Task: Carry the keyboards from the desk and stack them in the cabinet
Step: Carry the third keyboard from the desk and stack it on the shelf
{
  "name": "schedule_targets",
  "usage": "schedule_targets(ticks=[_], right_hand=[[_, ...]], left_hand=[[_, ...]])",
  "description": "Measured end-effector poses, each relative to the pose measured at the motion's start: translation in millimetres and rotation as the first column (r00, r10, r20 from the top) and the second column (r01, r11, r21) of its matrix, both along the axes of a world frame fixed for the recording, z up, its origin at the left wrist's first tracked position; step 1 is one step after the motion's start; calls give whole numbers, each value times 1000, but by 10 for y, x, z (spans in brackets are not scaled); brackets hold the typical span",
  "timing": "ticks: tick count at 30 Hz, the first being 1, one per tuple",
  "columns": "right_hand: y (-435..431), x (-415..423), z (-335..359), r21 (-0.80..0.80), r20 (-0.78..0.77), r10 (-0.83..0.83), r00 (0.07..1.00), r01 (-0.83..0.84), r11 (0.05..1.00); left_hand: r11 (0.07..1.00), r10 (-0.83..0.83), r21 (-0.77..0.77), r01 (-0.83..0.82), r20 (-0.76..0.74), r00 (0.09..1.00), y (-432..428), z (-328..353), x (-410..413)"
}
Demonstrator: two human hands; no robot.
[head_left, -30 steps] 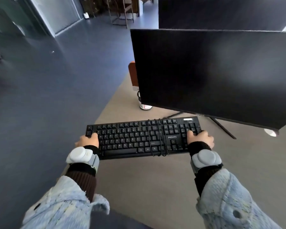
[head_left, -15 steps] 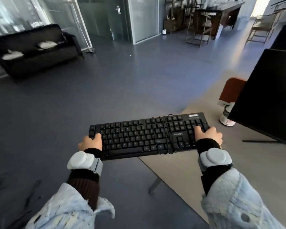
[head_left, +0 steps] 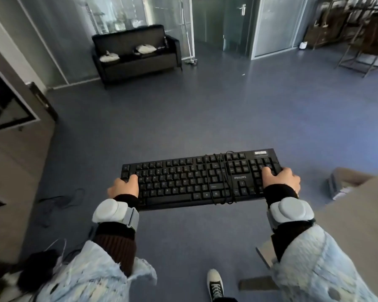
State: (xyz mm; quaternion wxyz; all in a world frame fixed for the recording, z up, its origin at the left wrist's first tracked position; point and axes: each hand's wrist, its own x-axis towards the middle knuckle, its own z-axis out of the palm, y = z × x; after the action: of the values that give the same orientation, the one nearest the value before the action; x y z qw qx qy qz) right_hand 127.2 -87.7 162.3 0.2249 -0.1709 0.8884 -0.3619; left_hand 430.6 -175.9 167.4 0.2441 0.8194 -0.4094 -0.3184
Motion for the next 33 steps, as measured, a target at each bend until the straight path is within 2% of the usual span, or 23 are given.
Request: schedule_targets(ticks=[8, 17, 26, 33], right_hand=[[-1823, 191, 256, -112, 21, 218, 976, -214, 970], [-3165, 919, 220, -59, -3, 399, 917, -399, 915], [-5021, 2346, 252, -43, -68, 552, 831, -556, 830], [-6337, 3513, 428, -95, -77, 606, 791, -611, 786]], left_hand=[[971, 226, -82, -226, -13, 974, -1087, 261, 308], [930, 367, -24, -367, -12, 930, -1922, 118, 1030], [866, 493, -17, -500, -149, 857, -3321, -65, 2426], [806, 546, -134, -577, -211, 811, -4511, 291, 3544]])
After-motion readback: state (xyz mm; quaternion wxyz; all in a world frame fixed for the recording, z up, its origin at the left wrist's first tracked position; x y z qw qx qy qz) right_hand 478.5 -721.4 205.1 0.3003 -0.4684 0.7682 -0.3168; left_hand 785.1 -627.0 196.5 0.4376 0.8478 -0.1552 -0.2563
